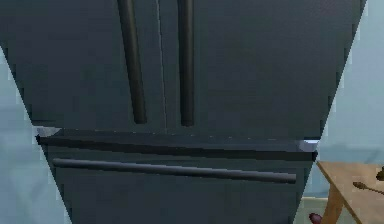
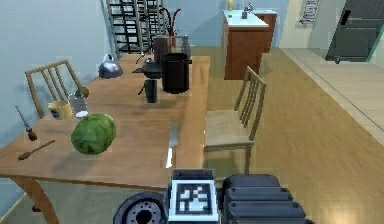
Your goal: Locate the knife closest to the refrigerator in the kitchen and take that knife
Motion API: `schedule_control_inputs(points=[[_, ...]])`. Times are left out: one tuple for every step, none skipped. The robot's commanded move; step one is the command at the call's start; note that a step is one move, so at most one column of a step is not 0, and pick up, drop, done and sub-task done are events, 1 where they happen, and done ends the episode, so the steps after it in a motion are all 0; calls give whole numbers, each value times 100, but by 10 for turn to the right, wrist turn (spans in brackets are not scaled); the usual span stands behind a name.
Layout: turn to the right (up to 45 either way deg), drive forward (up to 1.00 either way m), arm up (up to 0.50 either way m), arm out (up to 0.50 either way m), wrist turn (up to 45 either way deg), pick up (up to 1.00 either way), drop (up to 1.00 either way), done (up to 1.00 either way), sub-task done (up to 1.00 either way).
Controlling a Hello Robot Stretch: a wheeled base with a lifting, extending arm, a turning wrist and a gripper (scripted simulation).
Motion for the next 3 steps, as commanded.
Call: schedule_control_inputs(points=[[0, 0, 0, 32, 0, 0, 0, 0, 0], [0, 0, 0, 0, 450, 0, 0, 0, 0], [0, 0, 0, 0, 450, 0, 0, 0, 0]])
